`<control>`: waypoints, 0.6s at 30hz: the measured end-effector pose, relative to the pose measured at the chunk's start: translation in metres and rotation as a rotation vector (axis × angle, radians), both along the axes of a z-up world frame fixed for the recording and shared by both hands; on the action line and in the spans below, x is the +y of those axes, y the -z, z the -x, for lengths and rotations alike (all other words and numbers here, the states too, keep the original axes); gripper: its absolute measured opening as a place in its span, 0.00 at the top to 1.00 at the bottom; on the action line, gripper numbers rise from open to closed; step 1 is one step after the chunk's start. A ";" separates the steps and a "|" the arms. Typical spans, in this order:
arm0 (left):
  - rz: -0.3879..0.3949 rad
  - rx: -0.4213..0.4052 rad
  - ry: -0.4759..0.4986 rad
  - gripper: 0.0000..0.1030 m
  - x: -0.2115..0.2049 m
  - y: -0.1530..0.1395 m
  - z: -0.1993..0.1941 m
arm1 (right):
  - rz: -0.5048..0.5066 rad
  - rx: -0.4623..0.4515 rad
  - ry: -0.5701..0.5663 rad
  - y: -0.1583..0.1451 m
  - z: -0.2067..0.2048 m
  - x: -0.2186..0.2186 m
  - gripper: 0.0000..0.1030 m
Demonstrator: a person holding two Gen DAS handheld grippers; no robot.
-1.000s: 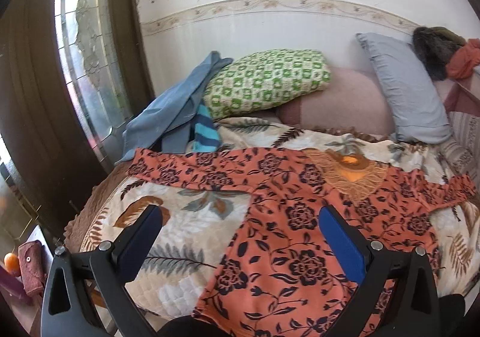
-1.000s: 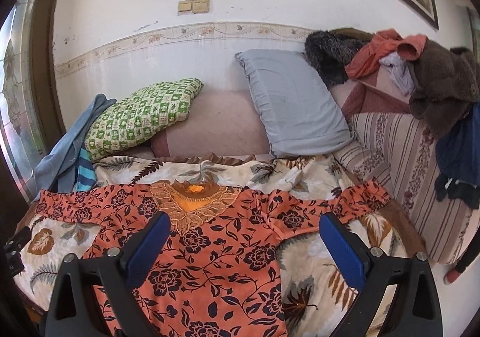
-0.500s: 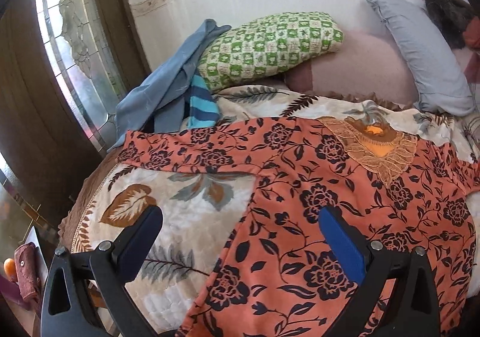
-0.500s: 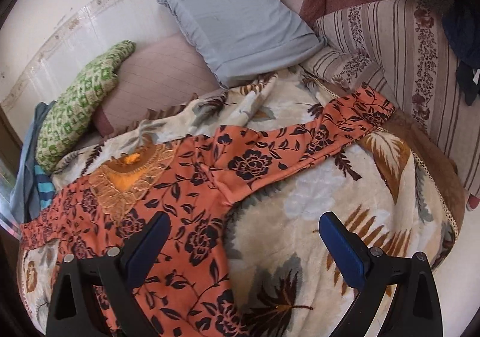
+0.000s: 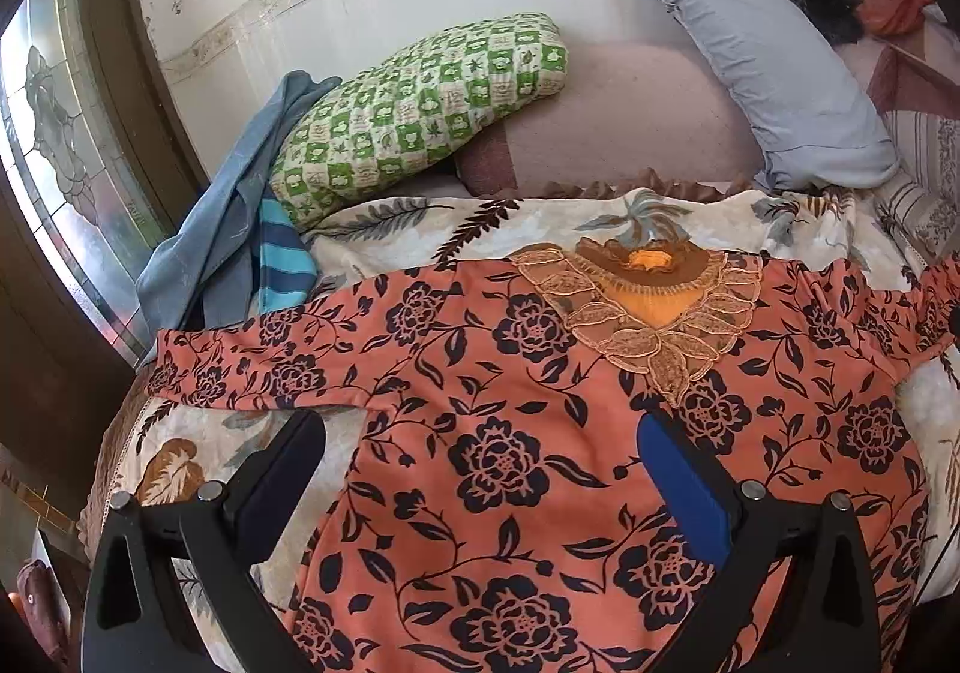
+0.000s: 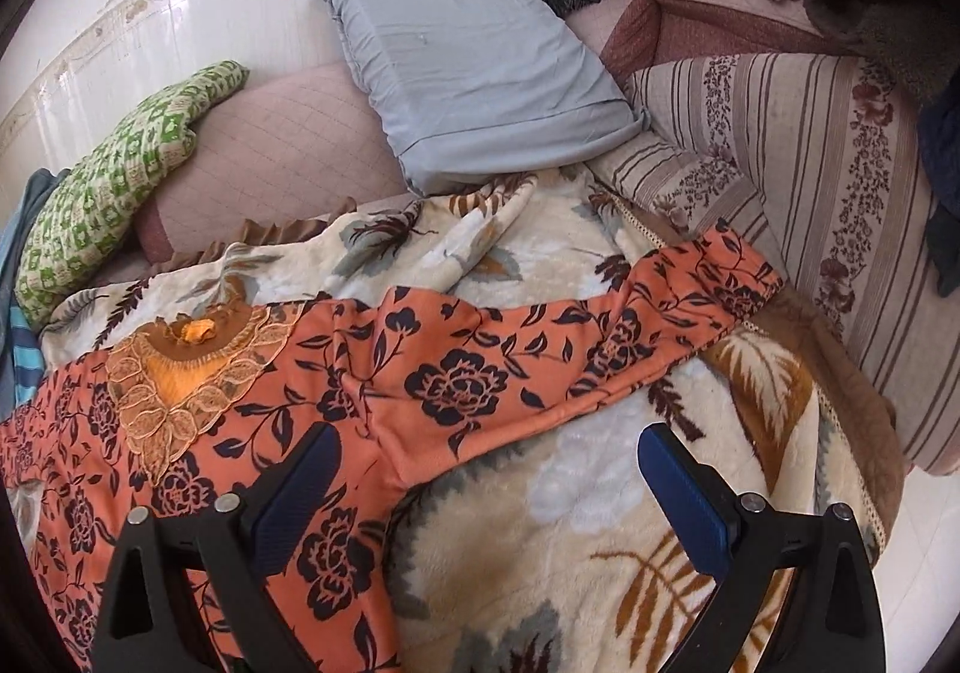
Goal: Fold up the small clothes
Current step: 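Move the right tool to the dress sleeve end and lower onto it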
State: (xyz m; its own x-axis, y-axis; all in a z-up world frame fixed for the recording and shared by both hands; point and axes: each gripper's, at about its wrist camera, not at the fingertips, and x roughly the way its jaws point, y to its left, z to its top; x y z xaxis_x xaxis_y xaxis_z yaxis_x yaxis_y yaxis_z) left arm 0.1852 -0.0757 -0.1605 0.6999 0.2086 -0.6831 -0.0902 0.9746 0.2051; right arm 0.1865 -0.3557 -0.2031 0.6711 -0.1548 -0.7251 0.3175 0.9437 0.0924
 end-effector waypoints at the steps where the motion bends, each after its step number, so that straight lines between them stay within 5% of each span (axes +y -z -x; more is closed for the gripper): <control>1: -0.002 0.003 0.007 0.00 -0.005 0.001 -0.003 | -0.001 -0.005 0.001 0.000 -0.002 -0.002 0.02; 13: 0.008 0.016 0.073 0.00 -0.038 0.037 -0.048 | -0.055 -0.010 0.028 0.027 -0.037 -0.068 0.03; 18: 0.046 -0.003 0.075 0.00 -0.029 0.065 -0.071 | -0.328 -0.067 0.086 0.061 -0.041 -0.160 0.10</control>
State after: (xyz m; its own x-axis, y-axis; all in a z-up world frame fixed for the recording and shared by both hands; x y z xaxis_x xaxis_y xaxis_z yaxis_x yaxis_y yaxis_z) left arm 0.2562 -0.1044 -0.2259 0.7143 0.1236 -0.6889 -0.0166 0.9870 0.1598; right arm 0.2279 -0.5159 -0.2643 0.7134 0.0205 -0.7004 0.3780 0.8304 0.4094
